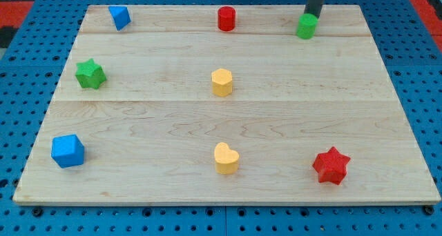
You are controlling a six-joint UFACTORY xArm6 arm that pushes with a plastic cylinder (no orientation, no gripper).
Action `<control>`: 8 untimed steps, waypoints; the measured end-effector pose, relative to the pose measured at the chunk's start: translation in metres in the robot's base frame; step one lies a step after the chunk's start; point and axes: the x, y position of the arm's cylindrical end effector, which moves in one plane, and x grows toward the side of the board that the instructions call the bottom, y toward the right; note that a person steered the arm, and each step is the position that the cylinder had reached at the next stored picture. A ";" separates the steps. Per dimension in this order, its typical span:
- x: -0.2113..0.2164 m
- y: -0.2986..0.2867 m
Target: Move the green circle in between red circle and yellow hexagon
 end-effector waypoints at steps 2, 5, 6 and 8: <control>0.020 -0.001; 0.030 -0.064; 0.029 -0.067; 0.011 -0.012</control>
